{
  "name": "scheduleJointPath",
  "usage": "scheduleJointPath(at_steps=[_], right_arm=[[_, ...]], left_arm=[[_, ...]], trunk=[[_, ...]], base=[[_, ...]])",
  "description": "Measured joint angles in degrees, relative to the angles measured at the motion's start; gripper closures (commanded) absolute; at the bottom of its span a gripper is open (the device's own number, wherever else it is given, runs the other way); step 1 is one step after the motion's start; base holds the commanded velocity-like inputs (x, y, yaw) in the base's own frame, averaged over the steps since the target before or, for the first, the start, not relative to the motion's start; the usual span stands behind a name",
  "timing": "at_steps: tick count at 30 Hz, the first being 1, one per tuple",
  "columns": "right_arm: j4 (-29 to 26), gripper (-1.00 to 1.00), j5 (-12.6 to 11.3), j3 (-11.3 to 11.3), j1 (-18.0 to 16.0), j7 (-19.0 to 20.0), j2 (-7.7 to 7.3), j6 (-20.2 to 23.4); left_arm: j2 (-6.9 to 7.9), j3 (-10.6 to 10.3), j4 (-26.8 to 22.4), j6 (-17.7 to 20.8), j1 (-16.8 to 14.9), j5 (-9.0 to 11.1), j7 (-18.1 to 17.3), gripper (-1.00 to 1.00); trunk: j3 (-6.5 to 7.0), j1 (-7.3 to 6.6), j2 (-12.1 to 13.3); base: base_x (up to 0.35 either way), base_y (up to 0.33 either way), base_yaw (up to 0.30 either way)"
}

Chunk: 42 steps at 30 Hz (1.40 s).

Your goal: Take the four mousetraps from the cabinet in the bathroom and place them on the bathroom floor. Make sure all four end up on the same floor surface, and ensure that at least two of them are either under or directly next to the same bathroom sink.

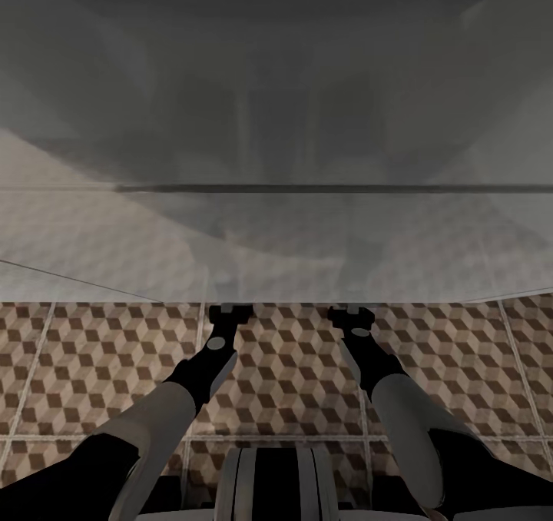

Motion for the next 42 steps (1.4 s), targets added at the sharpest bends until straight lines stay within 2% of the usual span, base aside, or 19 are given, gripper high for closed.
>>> scheduleJointPath(at_steps=[11,16,17,42], right_arm=[[0.0,-1.0,0.1,0.1,0.0,0.0,0.0,0.0],[0.0,-1.0,0.1,0.1,-0.1,0.0,0.0,-0.1],[0.0,-1.0,0.1,0.1,-0.1,0.0,0.0,-0.1],[0.0,-1.0,0.1,0.1,0.0,0.0,0.0,-0.1]], left_arm=[[0.01,0.0,1.2,0.2,0.0,0.1,-0.1,1.0],[0.01,0.1,1.5,0.3,0.0,0.3,-1.7,1.0],[0.01,0.1,1.5,0.3,0.0,0.3,-1.9,-1.0],[0.02,0.2,2.3,-0.1,0.0,0.5,-2.6,-1.0]], trunk=[[0.0,0.0,0.0],[0.0,0.0,0.0],[0.0,0.0,0.0],[0.0,0.0,0.0]], base=[[0.0,0.0,0.0],[0.0,0.0,0.0],[0.0,0.0,0.0],[0.0,0.0,0.0]])
